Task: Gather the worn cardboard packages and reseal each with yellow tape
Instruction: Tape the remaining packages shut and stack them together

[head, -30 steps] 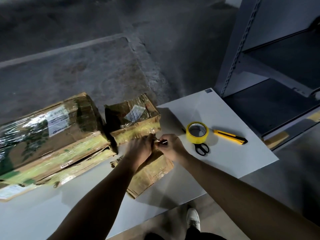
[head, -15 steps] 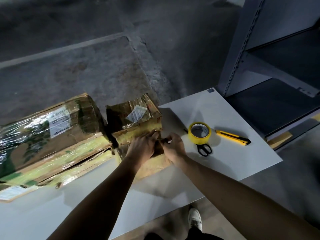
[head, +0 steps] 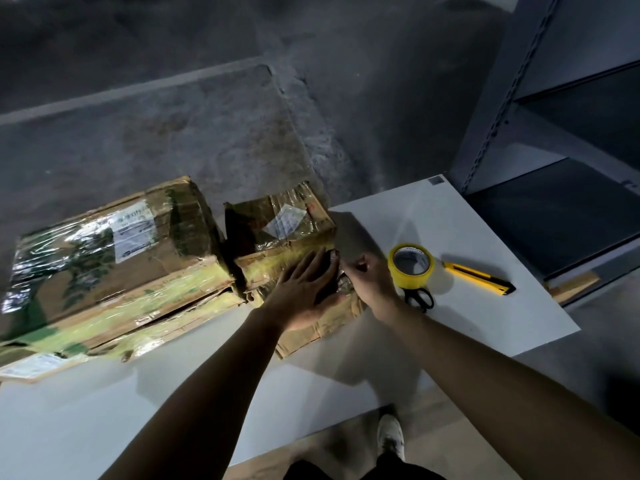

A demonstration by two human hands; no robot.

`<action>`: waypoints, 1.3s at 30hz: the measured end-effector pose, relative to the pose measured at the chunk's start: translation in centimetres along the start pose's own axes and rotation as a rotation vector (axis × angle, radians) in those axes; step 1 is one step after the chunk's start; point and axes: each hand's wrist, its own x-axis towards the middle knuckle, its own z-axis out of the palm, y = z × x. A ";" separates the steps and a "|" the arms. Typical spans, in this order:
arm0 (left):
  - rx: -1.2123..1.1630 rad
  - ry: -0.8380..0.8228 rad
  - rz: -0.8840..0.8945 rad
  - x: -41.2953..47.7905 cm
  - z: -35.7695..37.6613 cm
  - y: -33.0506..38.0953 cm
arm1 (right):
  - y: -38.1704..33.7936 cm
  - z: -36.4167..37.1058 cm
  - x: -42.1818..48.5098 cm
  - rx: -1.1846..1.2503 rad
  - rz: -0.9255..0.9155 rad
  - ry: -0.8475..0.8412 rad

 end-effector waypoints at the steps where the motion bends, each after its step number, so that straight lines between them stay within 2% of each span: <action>1: -0.010 -0.002 -0.006 0.0 0.1 -0.1 | 0.1 0.1 0.3 -0.017 0.000 -0.011; 8: -0.100 -0.033 -0.050 0.6 -1.1 0.0 | 0.1 0.0 1.2 -0.072 -0.031 -0.058; 12: -0.312 0.167 -0.104 2.6 -1.9 -0.4 | -0.2 -0.8 1.6 -0.018 -0.037 -0.132; 15: -0.316 0.074 -0.096 3.8 -2.3 -0.3 | 0.1 -1.3 2.0 0.065 -0.071 -0.193; 18: -0.163 -0.021 -0.042 4.8 -2.2 -0.3 | 0.7 -2.6 2.9 0.053 -0.102 -0.188; 24: -0.216 -0.030 -0.047 5.9 -2.5 0.1 | 3.1 -5.5 6.1 -0.406 -0.141 -0.075; 33: -0.345 -0.199 -0.127 5.6 -4.6 1.2 | 6.7 -7.1 8.7 -0.906 -0.105 -0.200; 39: -0.480 -0.175 -0.239 4.8 -4.9 2.0 | 7.6 -7.6 9.0 -1.061 -0.117 -0.320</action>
